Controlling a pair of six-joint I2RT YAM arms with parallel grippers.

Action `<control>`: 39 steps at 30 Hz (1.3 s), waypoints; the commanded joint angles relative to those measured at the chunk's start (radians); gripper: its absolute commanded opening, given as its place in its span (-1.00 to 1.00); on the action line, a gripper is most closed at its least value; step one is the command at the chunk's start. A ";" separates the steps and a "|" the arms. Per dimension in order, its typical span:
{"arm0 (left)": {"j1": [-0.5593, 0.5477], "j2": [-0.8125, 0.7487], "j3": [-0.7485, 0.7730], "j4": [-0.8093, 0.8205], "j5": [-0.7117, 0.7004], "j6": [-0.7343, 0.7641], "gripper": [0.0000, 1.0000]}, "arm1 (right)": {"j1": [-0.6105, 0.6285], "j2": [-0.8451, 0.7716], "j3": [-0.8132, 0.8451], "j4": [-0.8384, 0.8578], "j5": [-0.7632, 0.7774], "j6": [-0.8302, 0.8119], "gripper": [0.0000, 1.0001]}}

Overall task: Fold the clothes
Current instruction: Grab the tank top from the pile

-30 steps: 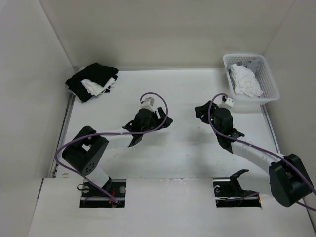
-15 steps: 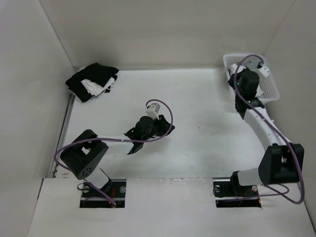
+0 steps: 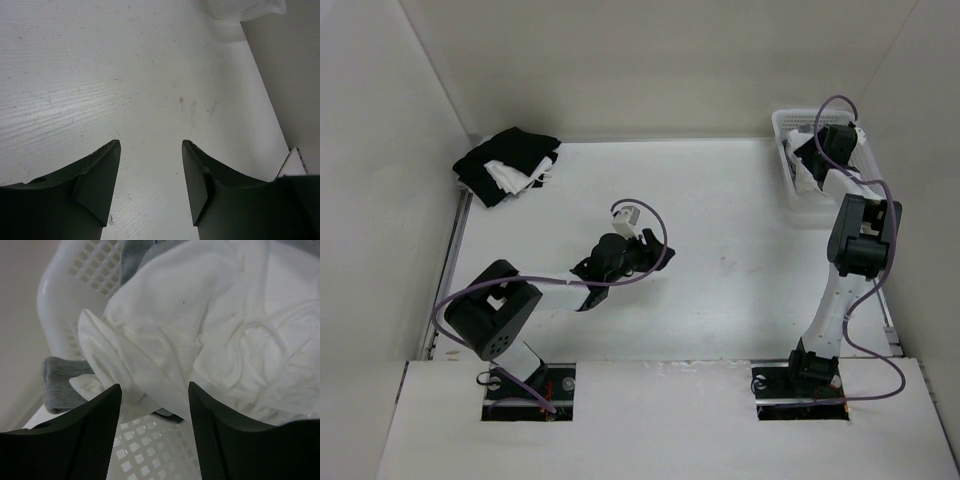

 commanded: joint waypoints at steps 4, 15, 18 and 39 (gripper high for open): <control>0.001 0.058 0.020 0.066 0.014 0.008 0.02 | 0.002 0.038 0.078 0.123 -0.150 0.087 0.10; -0.009 0.101 0.040 0.068 0.020 0.008 0.02 | -0.009 -0.004 0.010 0.249 -0.152 0.132 0.17; 0.000 0.104 0.040 0.071 0.023 0.001 0.01 | -0.009 0.049 0.096 0.143 -0.112 0.112 0.12; 0.010 0.185 0.078 0.089 0.060 -0.025 0.01 | -0.006 0.054 0.098 0.190 -0.012 0.022 -0.86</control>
